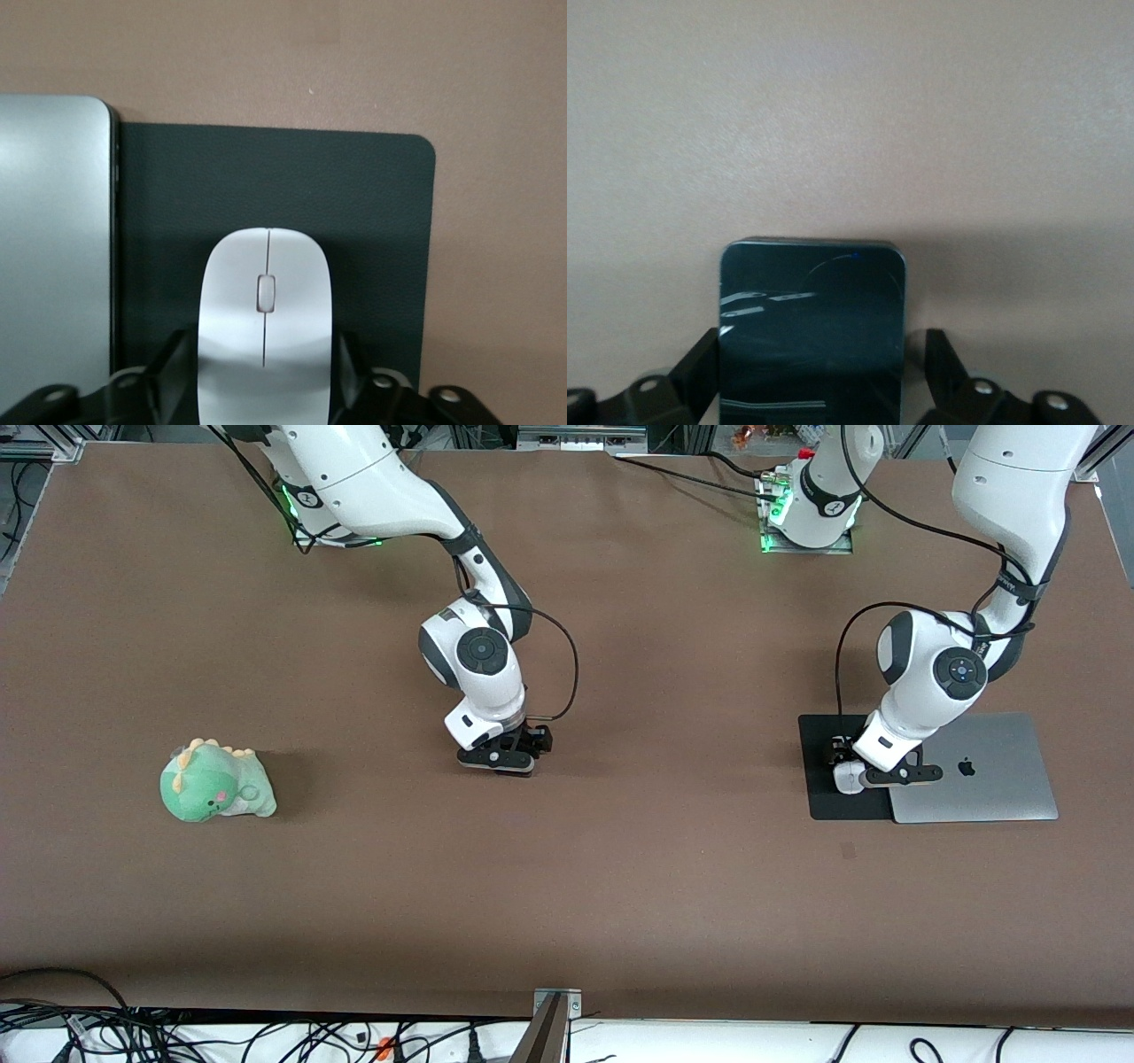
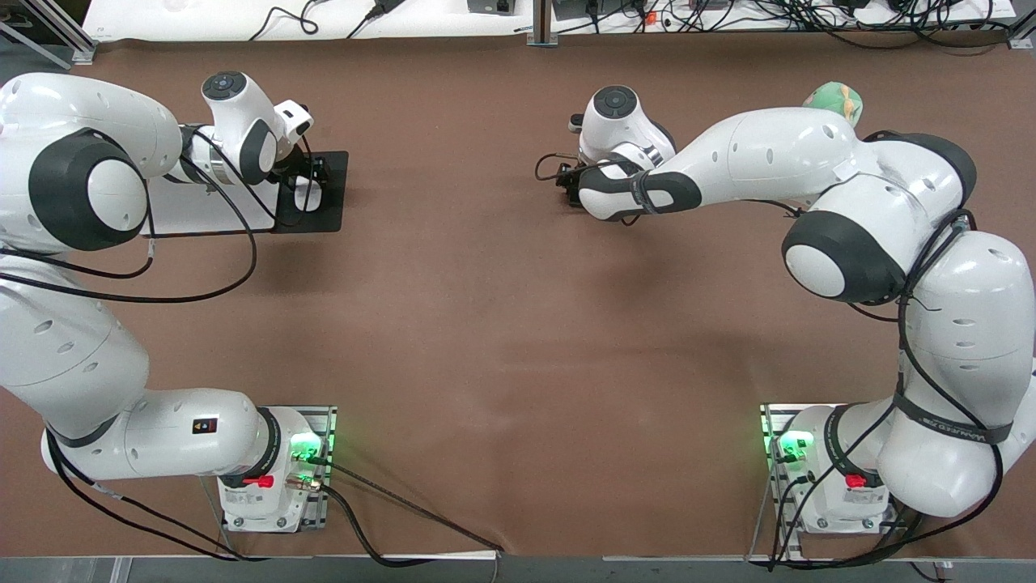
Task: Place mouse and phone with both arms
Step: 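Lower the mouse onto the black pad and open the left gripper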
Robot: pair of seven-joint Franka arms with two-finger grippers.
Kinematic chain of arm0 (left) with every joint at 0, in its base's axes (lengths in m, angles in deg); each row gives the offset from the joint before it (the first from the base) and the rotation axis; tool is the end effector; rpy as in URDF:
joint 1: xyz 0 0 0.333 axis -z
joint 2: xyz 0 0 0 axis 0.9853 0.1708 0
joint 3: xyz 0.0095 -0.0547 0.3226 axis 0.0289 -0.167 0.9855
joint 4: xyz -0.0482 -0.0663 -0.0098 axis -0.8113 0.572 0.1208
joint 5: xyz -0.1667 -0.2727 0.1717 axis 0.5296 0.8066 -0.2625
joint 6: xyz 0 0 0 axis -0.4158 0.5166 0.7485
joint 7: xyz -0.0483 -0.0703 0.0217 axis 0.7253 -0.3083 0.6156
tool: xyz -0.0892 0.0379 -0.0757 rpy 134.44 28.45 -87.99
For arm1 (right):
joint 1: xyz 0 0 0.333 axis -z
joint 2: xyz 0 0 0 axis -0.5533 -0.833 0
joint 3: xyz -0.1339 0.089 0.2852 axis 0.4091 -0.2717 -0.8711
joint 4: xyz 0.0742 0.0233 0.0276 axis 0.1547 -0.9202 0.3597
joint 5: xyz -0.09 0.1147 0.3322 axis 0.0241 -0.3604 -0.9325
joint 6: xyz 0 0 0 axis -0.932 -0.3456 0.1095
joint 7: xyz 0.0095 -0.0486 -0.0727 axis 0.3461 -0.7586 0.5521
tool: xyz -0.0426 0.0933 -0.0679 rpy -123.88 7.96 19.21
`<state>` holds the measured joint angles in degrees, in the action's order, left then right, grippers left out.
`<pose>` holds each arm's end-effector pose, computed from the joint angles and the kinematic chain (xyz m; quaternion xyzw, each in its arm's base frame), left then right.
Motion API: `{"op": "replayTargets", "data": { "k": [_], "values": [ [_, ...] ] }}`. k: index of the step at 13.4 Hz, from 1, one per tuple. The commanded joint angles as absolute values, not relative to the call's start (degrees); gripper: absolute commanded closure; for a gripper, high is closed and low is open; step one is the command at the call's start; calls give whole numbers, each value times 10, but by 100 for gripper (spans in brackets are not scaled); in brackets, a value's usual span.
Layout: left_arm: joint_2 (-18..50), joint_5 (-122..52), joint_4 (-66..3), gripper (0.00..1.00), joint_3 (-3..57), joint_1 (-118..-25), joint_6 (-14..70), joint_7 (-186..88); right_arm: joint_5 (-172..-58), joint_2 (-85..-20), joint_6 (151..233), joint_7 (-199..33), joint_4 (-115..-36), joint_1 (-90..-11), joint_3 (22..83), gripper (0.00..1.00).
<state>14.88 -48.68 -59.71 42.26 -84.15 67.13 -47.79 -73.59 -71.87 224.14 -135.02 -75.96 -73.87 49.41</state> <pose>0.5449 0.0049 0.2053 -0.9988 -0.0373 -0.0316 0.0059 0.5238 0.4132 0.1812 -0.9970 0.0439 -0.0625 0.0110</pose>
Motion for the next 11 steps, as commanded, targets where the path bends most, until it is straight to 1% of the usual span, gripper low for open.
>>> {"op": "replayTargets", "data": {
  "k": [1, 2, 3, 4, 5, 6, 9, 11],
  "values": [
    [134, -516, -580, 0, 416, -852, 668, -492, -722, -717, 2252, -1348, -777, -746, 501, 42],
    [124, -516, -575, 0, 416, -852, 667, -494, -722, -716, 2251, -1345, -777, -746, 501, 62],
    [112, -516, -562, 0, 416, -853, 661, -494, -722, -715, 2247, -1343, -775, -746, 501, 77],
    [93, -516, -557, 0, 416, -857, 644, -494, -722, -713, 2233, -1343, -771, -745, 501, 91],
    [74, -516, -541, 0, 415, -857, 609, -494, -723, -709, 2215, -1340, -766, -745, 501, 98],
    [56, -516, -521, 0, 415, -857, 556, -494, -723, -702, 2197, -1338, -760, -741, 501, 100],
    [17, -512, -433, 0, 414, -857, 381, -536, -728, -683, 2120, -1292, -730, -717, 502, 100],
    [-13, -505, -393, 0, 415, -858, 296, -562, -732, -660, 2093, -1232, -735, -685, 502, 100]
  ]
}}
